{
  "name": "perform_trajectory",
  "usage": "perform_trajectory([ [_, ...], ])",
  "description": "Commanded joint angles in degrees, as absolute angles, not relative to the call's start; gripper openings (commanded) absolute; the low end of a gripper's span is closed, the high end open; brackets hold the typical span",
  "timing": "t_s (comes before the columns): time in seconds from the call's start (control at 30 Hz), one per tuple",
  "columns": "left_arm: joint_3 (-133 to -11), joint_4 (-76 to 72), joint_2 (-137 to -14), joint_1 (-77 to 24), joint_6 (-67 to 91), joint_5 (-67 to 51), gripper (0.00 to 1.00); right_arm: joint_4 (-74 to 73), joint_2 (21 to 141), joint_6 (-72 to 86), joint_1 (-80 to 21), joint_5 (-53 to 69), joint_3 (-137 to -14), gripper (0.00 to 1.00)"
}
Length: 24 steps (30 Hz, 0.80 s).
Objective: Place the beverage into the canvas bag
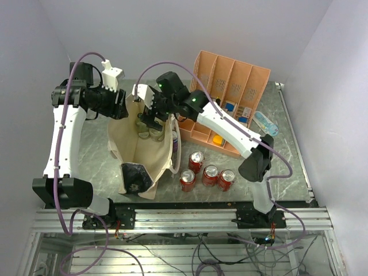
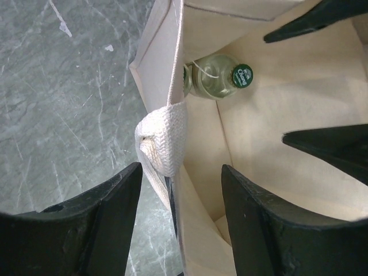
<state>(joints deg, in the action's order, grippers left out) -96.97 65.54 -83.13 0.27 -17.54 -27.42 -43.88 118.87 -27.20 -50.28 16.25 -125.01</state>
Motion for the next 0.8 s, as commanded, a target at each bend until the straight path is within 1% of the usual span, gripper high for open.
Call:
perform_trajectory([
  [0.0,-99.6,62.6,-82.0,0.1,-14.0,-28.9,0.68,-41.9,114.5,-25.8,-49.9,20.9,-126.0,0.84],
  [0.13,-100.1,61.8,-81.9,0.1,-13.0,-29.0,0.71,-41.1,110.2,-24.2,-49.9,20.1,-125.3,0.83],
  [0.33,-100.1,61.0,-81.8,0.1,-14.2,-27.3,0.75,-40.4,102.0,-23.3,-49.7,16.3,-118.7,0.83],
  [0.47,-102.4,60.7,-81.7,0.1,-15.2,-26.6,0.78,-41.1,99.6,-24.0,-49.6,16.0,-115.8,0.81],
  [0.53,-103.6,61.0,-81.6,0.1,-15.8,-26.4,0.79,-42.1,99.9,-24.7,-49.6,17.4,-116.1,0.78],
  [0.63,-103.7,61.2,-80.9,0.1,-15.3,-26.1,0.80,-44.0,103.7,-25.7,-49.7,20.0,-119.0,0.71],
  [0.7,-102.6,61.3,-80.3,0.2,-14.7,-26.2,0.80,-46.4,107.9,-26.3,-49.8,20.2,-123.2,0.67],
  [0.77,-100.7,61.4,-79.2,0.1,-13.8,-26.0,0.80,-49.9,112.5,-27.0,-49.9,19.8,-128.8,0.66],
])
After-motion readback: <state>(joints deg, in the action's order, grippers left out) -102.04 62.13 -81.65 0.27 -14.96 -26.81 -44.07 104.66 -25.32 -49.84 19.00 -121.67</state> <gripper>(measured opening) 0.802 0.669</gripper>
